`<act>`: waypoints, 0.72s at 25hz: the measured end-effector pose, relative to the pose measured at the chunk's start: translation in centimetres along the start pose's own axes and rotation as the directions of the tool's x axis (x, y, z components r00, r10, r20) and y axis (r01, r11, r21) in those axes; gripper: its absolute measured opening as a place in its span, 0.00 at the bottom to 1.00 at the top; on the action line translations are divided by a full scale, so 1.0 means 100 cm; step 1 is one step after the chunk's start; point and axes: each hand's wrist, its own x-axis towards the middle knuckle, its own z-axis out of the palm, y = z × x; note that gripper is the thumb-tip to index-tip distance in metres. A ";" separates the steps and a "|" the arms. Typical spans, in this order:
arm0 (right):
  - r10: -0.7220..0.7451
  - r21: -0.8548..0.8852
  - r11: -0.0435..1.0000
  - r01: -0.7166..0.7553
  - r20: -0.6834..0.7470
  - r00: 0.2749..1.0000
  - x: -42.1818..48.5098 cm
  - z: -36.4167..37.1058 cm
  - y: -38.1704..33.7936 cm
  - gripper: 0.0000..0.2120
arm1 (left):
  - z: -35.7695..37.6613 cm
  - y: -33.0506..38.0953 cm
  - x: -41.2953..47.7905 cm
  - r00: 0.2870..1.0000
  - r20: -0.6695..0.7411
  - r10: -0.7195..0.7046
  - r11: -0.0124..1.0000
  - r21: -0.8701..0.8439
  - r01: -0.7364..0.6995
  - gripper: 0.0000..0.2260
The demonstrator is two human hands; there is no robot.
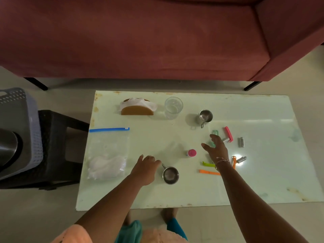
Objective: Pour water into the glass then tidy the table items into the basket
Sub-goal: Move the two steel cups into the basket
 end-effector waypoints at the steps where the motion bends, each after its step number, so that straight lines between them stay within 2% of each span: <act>1: 0.055 0.072 0.996 -0.058 0.033 0.998 0.016 0.002 0.003 0.24 | 0.002 0.003 0.009 1.000 0.014 -0.001 1.000 0.006 0.001 0.23; 4: 0.188 0.260 0.940 -0.220 0.141 0.972 0.059 0.012 0.010 0.19 | 0.006 0.011 0.033 0.999 0.036 -0.002 0.999 0.038 0.000 0.28; 7: 0.296 0.527 0.766 -0.368 0.218 0.930 0.088 0.022 0.011 0.20 | 0.006 0.017 0.054 0.990 0.138 0.002 0.998 0.060 -0.011 0.26; 8: 0.324 0.563 0.723 -0.400 0.234 0.917 0.097 0.026 0.012 0.20 | 0.006 0.019 0.060 0.983 0.183 0.001 0.998 0.057 -0.011 0.24; 11: 0.335 0.596 0.668 -0.445 0.294 0.895 0.120 0.035 0.016 0.21 | 0.006 0.025 0.072 0.966 0.257 -0.011 0.999 0.048 -0.001 0.17; 13: 0.330 0.623 0.632 -0.462 0.323 0.887 0.131 0.037 0.015 0.15 | 0.008 0.029 0.079 0.962 0.270 -0.037 0.998 0.066 0.020 0.14; 15: 0.322 0.625 0.627 -0.464 0.334 0.886 0.138 0.040 0.012 0.08 | 0.012 0.029 0.081 0.956 0.282 -0.078 0.994 0.089 0.055 0.11; 18: 0.319 0.639 0.629 -0.442 0.307 0.897 0.146 0.044 0.014 0.08 | 0.013 0.028 0.080 0.951 0.283 -0.120 0.993 0.021 0.119 0.10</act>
